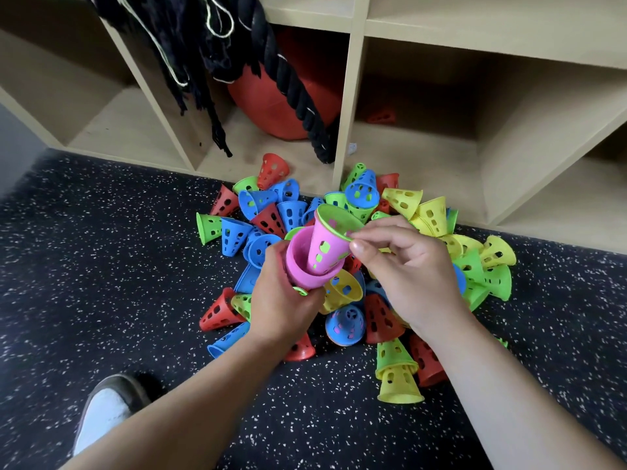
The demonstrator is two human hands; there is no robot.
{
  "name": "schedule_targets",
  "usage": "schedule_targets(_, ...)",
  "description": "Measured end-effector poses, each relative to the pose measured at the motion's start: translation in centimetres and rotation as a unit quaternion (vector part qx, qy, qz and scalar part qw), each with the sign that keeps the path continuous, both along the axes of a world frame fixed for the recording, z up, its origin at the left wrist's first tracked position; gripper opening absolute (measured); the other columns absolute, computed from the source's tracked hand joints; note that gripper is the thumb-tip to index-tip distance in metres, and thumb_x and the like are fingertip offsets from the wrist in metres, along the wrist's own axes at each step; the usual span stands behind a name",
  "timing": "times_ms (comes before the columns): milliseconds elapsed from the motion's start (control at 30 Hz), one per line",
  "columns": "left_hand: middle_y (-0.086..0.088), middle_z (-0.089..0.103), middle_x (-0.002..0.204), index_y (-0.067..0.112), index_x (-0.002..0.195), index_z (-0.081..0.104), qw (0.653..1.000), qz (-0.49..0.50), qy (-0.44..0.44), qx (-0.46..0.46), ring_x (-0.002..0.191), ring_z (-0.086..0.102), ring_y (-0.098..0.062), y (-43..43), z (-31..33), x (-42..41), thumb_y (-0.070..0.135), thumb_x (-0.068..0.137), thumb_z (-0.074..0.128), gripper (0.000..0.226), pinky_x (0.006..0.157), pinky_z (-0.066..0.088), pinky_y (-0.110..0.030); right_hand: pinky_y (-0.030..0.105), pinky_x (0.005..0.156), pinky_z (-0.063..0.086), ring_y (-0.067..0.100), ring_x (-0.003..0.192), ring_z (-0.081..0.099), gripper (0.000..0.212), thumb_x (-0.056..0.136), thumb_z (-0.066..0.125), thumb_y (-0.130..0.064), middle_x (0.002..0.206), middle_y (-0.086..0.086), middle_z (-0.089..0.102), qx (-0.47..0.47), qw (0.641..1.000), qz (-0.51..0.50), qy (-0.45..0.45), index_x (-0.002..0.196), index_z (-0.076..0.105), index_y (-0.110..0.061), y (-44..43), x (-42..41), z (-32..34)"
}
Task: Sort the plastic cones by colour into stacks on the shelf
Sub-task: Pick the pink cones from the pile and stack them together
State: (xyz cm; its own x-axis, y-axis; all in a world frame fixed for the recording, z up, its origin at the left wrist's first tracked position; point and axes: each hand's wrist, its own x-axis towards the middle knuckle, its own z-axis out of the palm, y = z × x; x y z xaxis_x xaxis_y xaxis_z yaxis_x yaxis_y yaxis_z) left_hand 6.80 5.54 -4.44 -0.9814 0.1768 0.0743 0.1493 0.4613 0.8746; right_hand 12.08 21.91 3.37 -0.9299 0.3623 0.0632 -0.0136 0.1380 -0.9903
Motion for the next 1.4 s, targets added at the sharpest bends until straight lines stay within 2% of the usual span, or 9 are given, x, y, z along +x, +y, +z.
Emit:
schedule_targets(100,0.020,0.061,0.113,0.029,0.127,0.047,1.000,-0.001,0.000,-0.004,0.099,0.064,-0.002,-0.1,0.0,0.0,0.031,0.073,0.084,0.065,0.081,0.056,-0.038,0.021,0.075,0.052,0.008,0.092,0.065,0.010,0.086,0.074,-0.009,0.106,0.003,0.066,-0.007,1.000,0.004,0.007,0.092,0.079,-0.016,0.1,0.0,0.5)
schedule_targets(233,0.018,0.062,0.110,0.030,0.124,0.047,1.000,-0.004,0.001,-0.014,0.098,0.065,-0.006,-0.1,-0.2,0.0,0.029,0.073,0.084,0.064,0.080,0.056,-0.042,0.040,0.077,0.053,0.022,0.095,0.065,0.010,0.084,0.077,-0.012,0.106,-0.001,0.068,0.029,0.999,0.033,-0.016,0.091,0.081,-0.017,0.2,0.1,0.6)
schedule_targets(400,0.018,0.062,0.110,0.030,0.124,0.047,1.000,-0.003,0.001,-0.022,0.098,0.065,-0.009,-0.2,-0.1,-0.1,0.030,0.072,0.082,0.063,0.080,0.056,-0.043,0.017,0.073,0.044,0.008,0.088,0.062,0.012,0.084,0.077,-0.011,0.105,-0.006,0.069,0.064,0.997,0.041,-0.024,0.089,0.081,-0.022,0.1,0.1,1.3)
schedule_targets(567,0.017,0.062,0.107,0.032,0.122,0.046,1.000,0.003,-0.004,-0.027,0.096,0.066,-0.009,-0.3,-0.1,-0.1,0.032,0.072,0.083,0.062,0.079,0.056,-0.043,0.024,0.082,0.044,0.006,0.099,0.064,0.012,0.085,0.077,-0.016,0.108,-0.010,0.069,0.077,0.996,0.024,-0.026,0.089,0.081,-0.026,0.2,-0.1,1.7)
schedule_targets(800,0.018,0.061,0.107,0.031,0.121,0.046,1.000,-0.007,0.006,-0.024,0.095,0.066,-0.008,-0.2,0.0,0.0,0.036,0.073,0.083,0.061,0.077,0.056,-0.044,0.019,0.096,0.044,0.001,0.110,0.062,0.011,0.083,0.077,-0.017,0.108,-0.016,0.069,0.119,0.989,0.063,-0.060,0.083,0.081,-0.027,-0.8,-0.2,1.9)
schedule_targets(867,0.017,0.061,0.107,0.030,0.121,0.047,1.000,-0.010,0.013,-0.026,0.095,0.065,-0.008,-0.1,0.1,0.0,0.038,0.074,0.083,0.060,0.077,0.056,-0.042,0.014,0.096,0.042,-0.001,0.112,0.061,0.013,0.083,0.077,-0.015,0.109,-0.017,0.070,0.121,0.990,0.049,-0.047,0.083,0.080,-0.028,-1.1,-0.2,2.0)
schedule_targets(1067,0.017,0.061,0.109,0.031,0.125,0.046,1.000,-0.011,0.011,-0.020,0.097,0.066,-0.009,-0.3,0.1,-0.2,0.035,0.073,0.081,0.063,0.078,0.056,-0.044,0.022,0.100,0.043,0.001,0.116,0.061,0.013,0.086,0.075,-0.014,0.116,-0.014,0.069,0.081,0.997,0.015,-0.002,0.087,0.079,-0.026,-1.4,-0.1,1.8)
schedule_targets(1233,0.019,0.060,0.111,0.035,0.123,0.044,1.000,-0.004,0.006,-0.005,0.099,0.064,-0.007,-0.5,0.2,-0.1,0.036,0.072,0.081,0.063,0.080,0.055,-0.037,0.023,0.090,0.050,0.004,0.106,0.065,0.009,0.090,0.070,-0.012,0.115,-0.005,0.069,0.015,0.992,-0.096,0.084,0.092,0.075,-0.018,-1.3,-0.1,2.4)
schedule_targets(1400,0.018,0.059,0.107,0.037,0.118,0.040,1.000,0.009,0.009,0.012,0.095,0.060,0.003,-1.1,0.0,-0.6,0.019,0.070,0.087,0.069,0.076,0.046,-0.012,0.026,0.083,0.053,0.007,0.090,0.065,0.005,0.090,0.070,-0.026,0.103,0.004,0.073,0.013,0.941,-0.322,0.106,0.091,0.074,-0.030,2.8,-0.3,2.0)
